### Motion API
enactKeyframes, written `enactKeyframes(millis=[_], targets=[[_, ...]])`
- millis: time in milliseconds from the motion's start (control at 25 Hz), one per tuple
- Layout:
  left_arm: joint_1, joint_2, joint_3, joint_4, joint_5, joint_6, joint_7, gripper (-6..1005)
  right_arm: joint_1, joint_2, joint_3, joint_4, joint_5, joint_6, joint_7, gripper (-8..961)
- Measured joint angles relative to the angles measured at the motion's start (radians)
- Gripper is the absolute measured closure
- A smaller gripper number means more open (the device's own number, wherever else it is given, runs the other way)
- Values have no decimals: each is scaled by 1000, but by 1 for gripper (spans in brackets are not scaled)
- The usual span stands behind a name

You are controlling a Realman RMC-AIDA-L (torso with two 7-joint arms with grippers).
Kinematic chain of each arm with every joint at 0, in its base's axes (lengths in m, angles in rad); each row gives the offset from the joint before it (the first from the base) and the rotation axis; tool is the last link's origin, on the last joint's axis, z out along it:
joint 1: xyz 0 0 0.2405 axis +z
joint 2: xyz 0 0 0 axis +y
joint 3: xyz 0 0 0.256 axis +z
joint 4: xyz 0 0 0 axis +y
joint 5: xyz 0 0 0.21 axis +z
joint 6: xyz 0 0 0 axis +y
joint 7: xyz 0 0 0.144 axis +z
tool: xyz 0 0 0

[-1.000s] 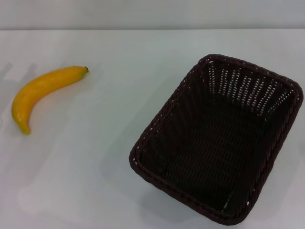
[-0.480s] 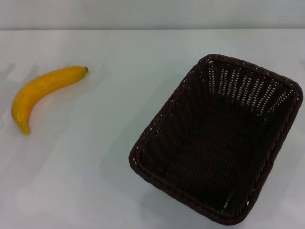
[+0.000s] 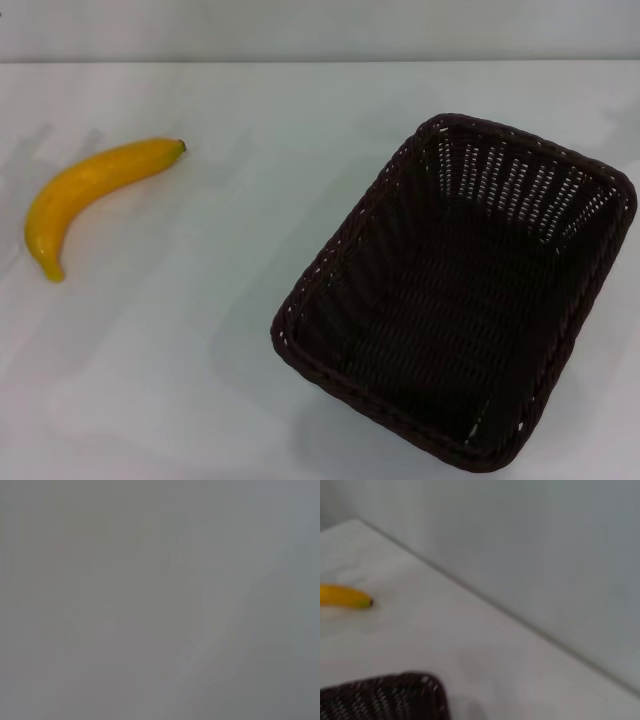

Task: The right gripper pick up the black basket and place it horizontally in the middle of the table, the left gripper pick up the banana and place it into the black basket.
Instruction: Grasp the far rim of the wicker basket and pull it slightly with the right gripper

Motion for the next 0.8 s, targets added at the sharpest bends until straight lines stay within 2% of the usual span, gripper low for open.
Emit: enactKeyframes(millis=[80, 120, 200, 360, 400, 440, 680, 800], targets=[[-3, 3, 4, 1, 0, -1, 0, 124, 45, 24, -51, 1, -69, 7, 48, 84], [-3, 5, 4, 1, 1, -1, 0, 124, 55, 29, -57, 1, -81, 8, 55, 84], [-2, 10, 4, 1, 1, -2, 1, 124, 108, 62, -93, 14, -150, 22, 76, 84], [0, 11, 5, 1, 1, 0, 9, 124, 189, 99, -121, 84, -231, 33, 89, 84], [2, 11, 6, 1, 1, 0, 11, 124, 189, 99, -121, 84, -231, 33, 89, 84], [7, 12, 8, 1, 1, -1, 13, 124, 229, 126, -126, 108, -282, 31, 94, 84], [22, 12, 8, 1, 1, -11, 13, 124, 290, 208, -141, 125, -436, -25, 112, 83], [32, 10, 9, 1, 1, -30, 14, 124, 316, 229, -143, 150, -509, -65, 122, 83]])
